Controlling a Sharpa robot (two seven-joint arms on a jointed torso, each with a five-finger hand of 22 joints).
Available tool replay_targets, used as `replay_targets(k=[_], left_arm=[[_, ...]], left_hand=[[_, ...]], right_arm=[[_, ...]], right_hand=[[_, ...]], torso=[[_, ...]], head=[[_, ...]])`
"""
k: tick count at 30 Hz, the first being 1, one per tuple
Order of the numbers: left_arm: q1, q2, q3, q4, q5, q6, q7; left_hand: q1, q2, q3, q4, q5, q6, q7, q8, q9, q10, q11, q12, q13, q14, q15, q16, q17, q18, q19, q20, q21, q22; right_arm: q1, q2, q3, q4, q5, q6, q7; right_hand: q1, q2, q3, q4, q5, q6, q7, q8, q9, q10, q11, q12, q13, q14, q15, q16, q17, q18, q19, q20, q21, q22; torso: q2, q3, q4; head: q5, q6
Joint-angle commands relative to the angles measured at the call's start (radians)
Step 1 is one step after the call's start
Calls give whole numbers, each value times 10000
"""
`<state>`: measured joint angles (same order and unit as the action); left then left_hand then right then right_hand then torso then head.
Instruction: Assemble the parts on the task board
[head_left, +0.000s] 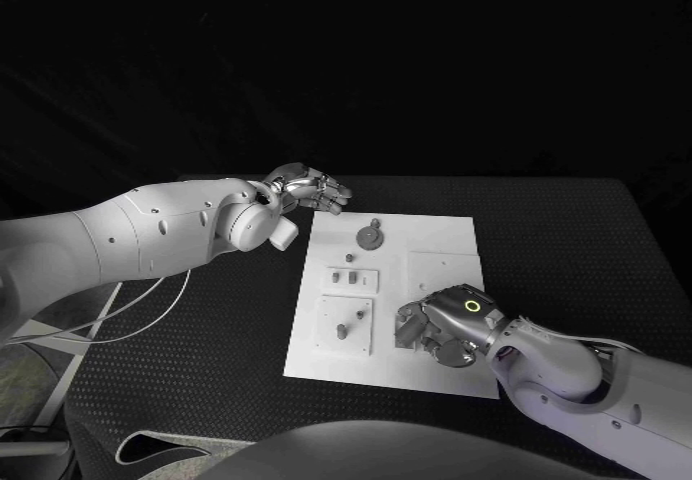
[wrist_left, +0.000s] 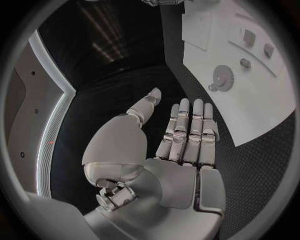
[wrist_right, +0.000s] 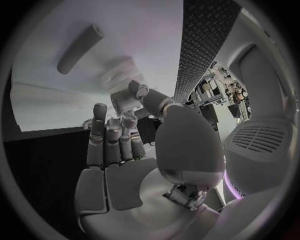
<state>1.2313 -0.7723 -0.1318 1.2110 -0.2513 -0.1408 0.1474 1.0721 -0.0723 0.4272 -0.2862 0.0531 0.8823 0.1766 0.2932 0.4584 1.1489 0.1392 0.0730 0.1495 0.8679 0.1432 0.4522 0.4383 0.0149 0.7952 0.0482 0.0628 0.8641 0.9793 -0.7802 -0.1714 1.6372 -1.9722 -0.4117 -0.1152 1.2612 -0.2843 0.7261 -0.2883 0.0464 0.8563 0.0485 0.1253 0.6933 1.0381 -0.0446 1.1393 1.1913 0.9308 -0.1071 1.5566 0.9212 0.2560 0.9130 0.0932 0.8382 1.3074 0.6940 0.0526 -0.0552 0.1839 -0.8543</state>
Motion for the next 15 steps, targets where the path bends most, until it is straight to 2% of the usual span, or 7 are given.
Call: replay_targets(k=[1, 7, 11, 15], left_arm=[[9, 18, 4, 27, -27, 185, 22], [10, 14, 2, 28, -27, 190, 10], [10, 13, 2, 31, -27, 192, 5], [10, 4, 1, 35, -27, 198, 2]], left_hand=[[-87, -5, -48, 4, -23, -89, -1, 43, -15, -63, 7, -23, -12, -34, 46, -54, 17, -65, -88, -4, 69, -10], [-93, -3, -51, 5, -23, -89, -1, 44, -15, -63, 8, -23, -13, -34, 46, -56, 20, -65, -88, -3, 70, -10], [-96, -2, -52, 6, -23, -90, 0, 44, -15, -63, 8, -23, -14, -34, 47, -57, 22, -65, -88, -3, 70, -10], [-97, -2, -53, 6, -23, -91, 0, 44, -15, -64, 8, -23, -14, -34, 47, -59, 24, -65, -88, -3, 70, -11]], right_arm=[[-5, 44, 1, -53, -350, 237, 36], [-4, 186, 1, -211, -351, 379, 120], [-4, 220, 0, -287, -349, 431, 175], [-4, 246, 0, -350, -349, 415, 192]], right_hand=[[-63, 79, 67, -3, 23, -81, 7, -57, -14, -65, -17, 51, -5, -48, 7, 56, -11, 58, -87, -4, 74, 232], [-3, 250, 148, -8, 23, 79, 50, 63, -9, -61, -12, 168, -18, -53, 0, 173, -26, 58, -72, -31, 186, 230], [25, 425, 200, -13, 24, 582, 172, 352, 52, -28, 68, 294, -47, -46, -12, 300, -46, 58, -63, -59, 308, 230], [-5, 505, 208, -13, 23, 944, 256, 541, 75, -5, 143, 359, -110, -45, -18, 381, -77, 58, -65, -71, 393, 223]], torso=[[0, -5, 1], [1, -6, -4], [3, 3, -7], [-2, 3, -17]], head=[[9, -3], [29, -15], [54, -37], [59, -47]])
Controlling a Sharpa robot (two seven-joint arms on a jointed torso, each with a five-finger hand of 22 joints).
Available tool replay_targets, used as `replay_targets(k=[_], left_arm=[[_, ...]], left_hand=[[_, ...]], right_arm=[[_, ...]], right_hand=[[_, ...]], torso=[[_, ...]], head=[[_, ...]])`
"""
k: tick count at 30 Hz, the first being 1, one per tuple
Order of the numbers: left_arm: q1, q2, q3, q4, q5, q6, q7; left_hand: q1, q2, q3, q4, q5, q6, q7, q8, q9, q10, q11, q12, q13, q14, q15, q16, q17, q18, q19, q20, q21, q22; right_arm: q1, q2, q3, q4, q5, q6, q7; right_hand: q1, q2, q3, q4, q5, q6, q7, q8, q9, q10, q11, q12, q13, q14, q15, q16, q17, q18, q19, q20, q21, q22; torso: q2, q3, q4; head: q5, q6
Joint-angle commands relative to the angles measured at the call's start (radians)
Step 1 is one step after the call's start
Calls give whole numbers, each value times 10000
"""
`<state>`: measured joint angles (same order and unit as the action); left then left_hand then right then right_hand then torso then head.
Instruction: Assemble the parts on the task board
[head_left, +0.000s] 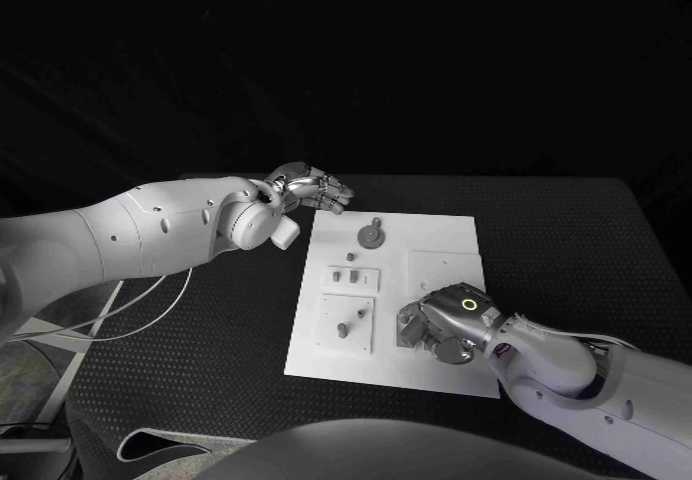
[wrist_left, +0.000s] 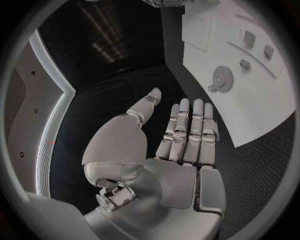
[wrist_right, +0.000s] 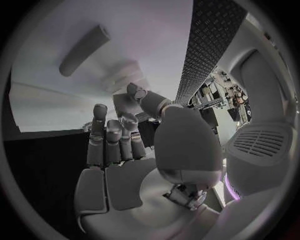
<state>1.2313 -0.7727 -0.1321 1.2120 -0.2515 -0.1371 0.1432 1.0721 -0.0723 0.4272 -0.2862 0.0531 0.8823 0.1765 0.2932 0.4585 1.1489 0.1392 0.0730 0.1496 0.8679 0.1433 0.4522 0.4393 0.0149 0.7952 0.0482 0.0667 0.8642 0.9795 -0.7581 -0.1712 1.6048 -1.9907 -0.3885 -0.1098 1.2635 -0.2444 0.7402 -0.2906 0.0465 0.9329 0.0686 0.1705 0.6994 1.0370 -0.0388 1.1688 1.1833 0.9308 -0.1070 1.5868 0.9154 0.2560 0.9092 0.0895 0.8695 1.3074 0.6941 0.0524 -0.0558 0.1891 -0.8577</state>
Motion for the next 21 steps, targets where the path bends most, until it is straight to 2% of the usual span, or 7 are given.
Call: replay_targets(k=[1, 10, 14, 21], left_arm=[[10, 10, 5, 26, -26, 164, 43], [10, 15, 5, 24, -30, 166, 36], [10, 20, 5, 23, -30, 183, 31], [10, 39, 4, 9, -34, 192, 27]], left_hand=[[-98, -2, -53, 6, -23, -91, 0, 44, -16, -65, 8, -24, -15, -35, 47, -59, 15, -65, -89, -3, 32, -12], [-101, 0, -54, 6, -23, -93, 0, 44, -17, -67, 9, -25, -17, -36, 47, -63, 19, -64, -90, -3, 31, -12], [-102, 1, -55, 5, -23, -95, 1, 44, -17, -68, 9, -25, -18, -36, 47, -65, 21, -64, -90, -3, 31, -12], [-104, 0, -56, 4, -23, -100, 2, 43, -18, -72, 11, -27, -19, -39, 48, -69, 25, -64, -93, -2, 31, -13]], right_arm=[[-6, 29, -2, -32, -164, 177, 137], [-1, 79, -1, -87, -125, 142, 237], [11, 79, -1, -74, 16, -210, 502], [186, 137, 1, -38, 65, -702, 854]], right_hand=[[-36, 118, 68, 9, 23, 238, 74, 118, 11, 10, 102, 79, -47, -46, -20, 97, -28, 58, -33, -35, 96, 221], [-124, 308, 65, 4, 24, 834, 182, 388, 3, 33, 198, 200, -209, -53, -21, 231, -113, 58, -34, -58, 233, 205], [-273, 557, 42, 11, 23, 1344, 217, 618, 41, 20, 231, 271, -286, -53, -7, 301, -155, 58, -28, -60, 295, 199], [-307, 706, 34, -9, 23, 1607, 153, 712, 28, -20, 176, 350, -358, -42, -13, 382, -196, 58, 10, -99, 373, 195]], torso=[[-2, 2, -14], [-4, 8, -14], [-6, 6, -11], [-8, 5, -14]], head=[[9, -11], [16, -10], [15, -16], [17, -1]])
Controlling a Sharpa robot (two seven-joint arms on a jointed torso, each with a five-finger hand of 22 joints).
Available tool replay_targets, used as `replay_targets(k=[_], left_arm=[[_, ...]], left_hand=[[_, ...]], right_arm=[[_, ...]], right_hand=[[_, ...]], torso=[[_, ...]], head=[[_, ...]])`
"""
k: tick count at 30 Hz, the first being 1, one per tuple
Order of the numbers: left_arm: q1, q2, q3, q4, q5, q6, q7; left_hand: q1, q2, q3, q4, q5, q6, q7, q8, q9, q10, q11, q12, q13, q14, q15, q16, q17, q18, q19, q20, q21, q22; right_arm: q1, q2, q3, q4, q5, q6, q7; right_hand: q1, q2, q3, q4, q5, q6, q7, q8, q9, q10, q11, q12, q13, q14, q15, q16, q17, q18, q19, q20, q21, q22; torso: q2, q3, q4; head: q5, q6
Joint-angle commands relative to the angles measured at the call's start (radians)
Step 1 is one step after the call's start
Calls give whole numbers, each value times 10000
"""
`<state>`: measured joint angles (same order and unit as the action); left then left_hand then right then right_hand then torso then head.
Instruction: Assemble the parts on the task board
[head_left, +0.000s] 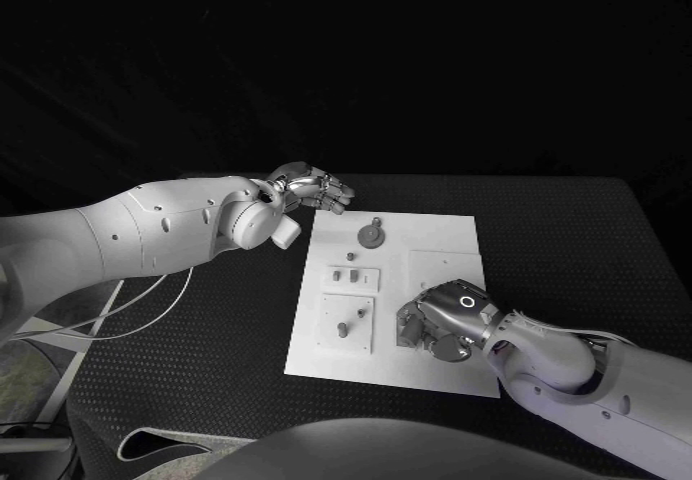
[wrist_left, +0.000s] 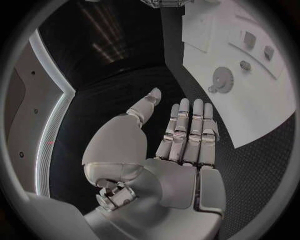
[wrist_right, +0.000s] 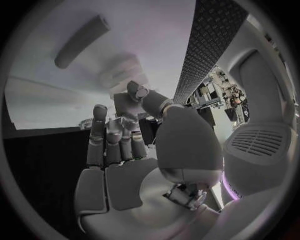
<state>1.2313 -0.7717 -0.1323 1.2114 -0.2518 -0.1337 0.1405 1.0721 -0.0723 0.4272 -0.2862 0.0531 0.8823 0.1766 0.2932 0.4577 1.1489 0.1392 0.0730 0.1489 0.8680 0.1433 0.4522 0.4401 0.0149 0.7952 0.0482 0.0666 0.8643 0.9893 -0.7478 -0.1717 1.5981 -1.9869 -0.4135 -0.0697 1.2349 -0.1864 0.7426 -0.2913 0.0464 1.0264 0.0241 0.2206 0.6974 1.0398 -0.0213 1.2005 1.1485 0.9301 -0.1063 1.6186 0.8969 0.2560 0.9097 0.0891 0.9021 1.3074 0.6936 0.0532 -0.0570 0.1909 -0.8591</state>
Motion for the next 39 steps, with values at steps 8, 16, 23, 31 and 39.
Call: replay_targets(k=[8, 16, 23, 31, 39], left_arm=[[9, 43, 6, -8, -33, 168, 45], [9, 77, 6, -14, -33, 167, 43], [9, 104, 6, -30, -33, 177, 47], [9, 119, 5, -59, -34, 192, 48], [7, 164, 5, -81, -35, 229, 52]], left_hand=[[-107, 0, -59, 3, -23, -107, 5, 40, -12, -79, 13, -29, -15, -42, 49, -74, 22, -64, -95, -2, 30, -15], [-110, 0, -61, 2, -23, -114, 7, 38, -13, -83, 16, -31, -17, -44, 50, -79, 26, -65, -98, -1, 30, -16], [-110, -2, -62, 0, -23, -118, 9, 37, -14, -85, 16, -31, -19, -45, 50, -82, 30, -64, -100, 0, 29, -17], [-109, 0, -62, -1, -23, -121, 10, 37, -15, -87, 17, -31, -20, -46, 51, -85, 35, -64, -101, 0, 29, -17], [-110, 4, -62, -1, -23, -124, 11, 37, -16, -89, 18, -32, -22, -47, 52, -89, 39, -64, -102, 1, 30, -18]], right_arm=[[642, 178, 3, -14, -6, -434, 982], [1084, 388, -528, -650, 10, -14, 1947], [1148, 600, -759, -1040, -168, 114, 2386], [1142, 728, -759, -1169, -103, 47, 2676], [1122, 891, -759, -1198, 31, 22, 2865]], right_hand=[[13, 112, 13, -12, 24, 709, 577, 218, 37, -67, -17, 60, -31, -43, -25, 84, -24, 58, 0, -111, 63, 193], [42, 130, 17, -15, 24, 717, 548, 200, 2, -154, -35, 108, -63, -146, -15, 102, -48, 58, -110, -98, 43, 185], [136, 128, 22, -14, 22, 707, 528, 174, -45, -313, -40, 176, -117, -353, 35, 149, -72, 50, -312, -35, 12, 186], [181, 133, 26, -14, 22, 706, 518, 167, -62, -355, -46, 207, -147, -425, 66, 177, -85, 50, -384, -6, 10, 190], [195, 140, 24, -14, 22, 688, 523, 154, -74, -377, -43, 223, -163, -457, 82, 193, -93, 52, -409, 9, 16, 191]], torso=[[-1, -3, 15], [5, -18, 31], [-1, -6, 1], [2, 18, 1], [0, 11, -1]], head=[[-2, 9], [37, -26], [61, -51], [70, -85], [94, -88]])
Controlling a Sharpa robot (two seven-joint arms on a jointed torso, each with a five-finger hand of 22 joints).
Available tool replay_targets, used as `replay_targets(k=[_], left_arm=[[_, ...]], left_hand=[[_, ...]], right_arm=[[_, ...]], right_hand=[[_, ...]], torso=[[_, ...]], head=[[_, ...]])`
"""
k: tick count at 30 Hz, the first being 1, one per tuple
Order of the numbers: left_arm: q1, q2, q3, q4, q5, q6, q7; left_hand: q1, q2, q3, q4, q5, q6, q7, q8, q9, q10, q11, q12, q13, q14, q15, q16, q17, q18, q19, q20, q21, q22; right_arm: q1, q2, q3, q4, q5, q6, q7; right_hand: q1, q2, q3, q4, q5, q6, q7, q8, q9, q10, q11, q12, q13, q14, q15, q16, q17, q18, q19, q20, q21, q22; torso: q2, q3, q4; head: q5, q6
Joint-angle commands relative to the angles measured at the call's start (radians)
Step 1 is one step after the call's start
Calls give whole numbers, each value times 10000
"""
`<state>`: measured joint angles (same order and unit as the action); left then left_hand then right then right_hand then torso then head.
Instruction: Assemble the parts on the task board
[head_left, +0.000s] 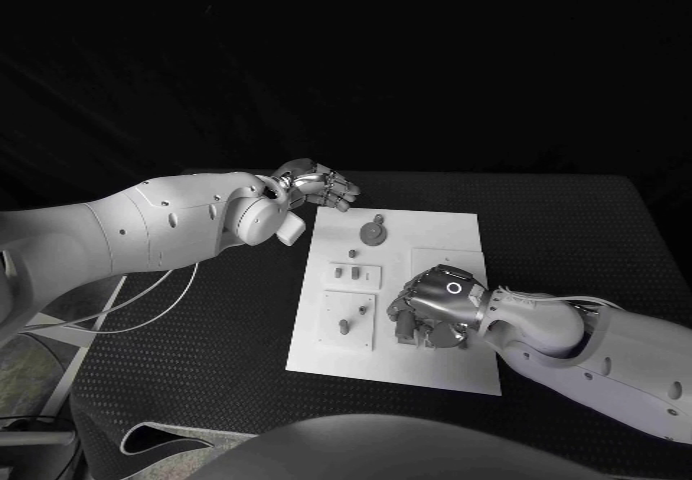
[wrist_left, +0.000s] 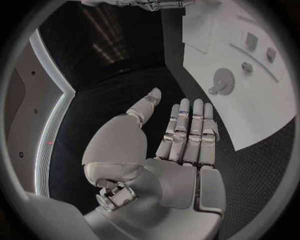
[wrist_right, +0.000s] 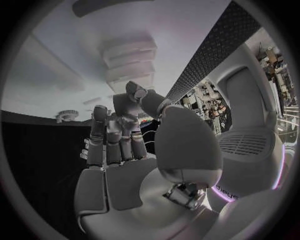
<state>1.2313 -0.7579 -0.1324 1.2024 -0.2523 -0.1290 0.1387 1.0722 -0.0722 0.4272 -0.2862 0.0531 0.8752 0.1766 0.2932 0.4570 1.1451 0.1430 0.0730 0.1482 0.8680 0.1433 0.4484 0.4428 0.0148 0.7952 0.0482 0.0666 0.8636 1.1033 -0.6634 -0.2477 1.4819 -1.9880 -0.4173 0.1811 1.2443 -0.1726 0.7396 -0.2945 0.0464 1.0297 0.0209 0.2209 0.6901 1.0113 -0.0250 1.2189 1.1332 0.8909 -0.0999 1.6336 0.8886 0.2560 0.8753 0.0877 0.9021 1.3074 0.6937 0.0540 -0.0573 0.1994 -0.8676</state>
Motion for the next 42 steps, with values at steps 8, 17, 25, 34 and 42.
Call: replay_targets(k=[8, 17, 25, 34, 42], left_arm=[[7, 41, 5, 1, -30, 174, 53], [7, 25, 5, 12, -31, 176, 13], [7, 24, 4, 24, -62, 182, 18], [7, 27, 3, 27, -62, 194, 9], [7, 14, 3, 24, -63, 200, 6]], left_hand=[[-115, 7, -64, 1, -24, -55, 11, 38, -9, -54, -18, -32, -16, -49, 53, -55, 17, -64, -104, 2, 30, -12], [-120, -10, -74, -4, -24, -89, 24, 23, -17, -84, -7, -44, -27, -68, 59, -75, 27, -66, -118, 6, 25, -16], [-118, -9, -74, -5, -24, -99, 28, 21, -19, -93, -2, -46, -31, -78, 63, -85, 32, -66, -124, 8, 24, -17], [-118, -8, -75, -5, -24, -102, 30, 21, -19, -97, -1, -45, -32, -81, 65, -90, 36, -66, -127, 10, 24, -19], [-116, -9, -75, -6, -24, -105, 31, 20, -20, -100, 0, -45, -34, -84, 66, -94, 40, -66, -130, 11, 23, -20]], right_arm=[[-46, 123, 2, -278, 75, 75, 396], [-91, 132, 2, -412, 240, 196, 436], [-148, 157, 2, -456, 296, 307, 418], [-190, 193, 2, -488, 302, 350, 417], [-228, 147, 2, -477, 304, 455, 403]], right_hand=[[147, -58, 49, 16, 22, 647, 560, 146, -12, -139, 1, 54, -42, -123, 45, 57, -30, 57, -113, 45, 18, 189], [237, -199, 72, 22, 20, 336, 657, -26, -108, -336, 87, 33, -166, -314, 126, 15, -133, 46, -289, 129, -46, 159], [329, -270, 94, 23, 21, 145, 690, -119, -169, -546, 136, 16, -272, -495, 209, -13, -219, 40, -437, 208, -123, 138], [368, -286, 101, 23, 22, 102, 699, -134, -182, -613, 146, 23, -308, -556, 242, -11, -247, 45, -475, 233, -143, 133], [433, -277, 126, 21, 21, 133, 690, -110, -176, -650, 145, 41, -329, -593, 264, 1, -262, 50, -502, 249, -156, 132]], torso=[[4, -10, 20], [-2, -18, -6], [-3, -13, -1], [-1, -8, -1], [0, -10, -5]], head=[[8, 10], [18, 9], [11, 6], [26, -17], [27, -35]])
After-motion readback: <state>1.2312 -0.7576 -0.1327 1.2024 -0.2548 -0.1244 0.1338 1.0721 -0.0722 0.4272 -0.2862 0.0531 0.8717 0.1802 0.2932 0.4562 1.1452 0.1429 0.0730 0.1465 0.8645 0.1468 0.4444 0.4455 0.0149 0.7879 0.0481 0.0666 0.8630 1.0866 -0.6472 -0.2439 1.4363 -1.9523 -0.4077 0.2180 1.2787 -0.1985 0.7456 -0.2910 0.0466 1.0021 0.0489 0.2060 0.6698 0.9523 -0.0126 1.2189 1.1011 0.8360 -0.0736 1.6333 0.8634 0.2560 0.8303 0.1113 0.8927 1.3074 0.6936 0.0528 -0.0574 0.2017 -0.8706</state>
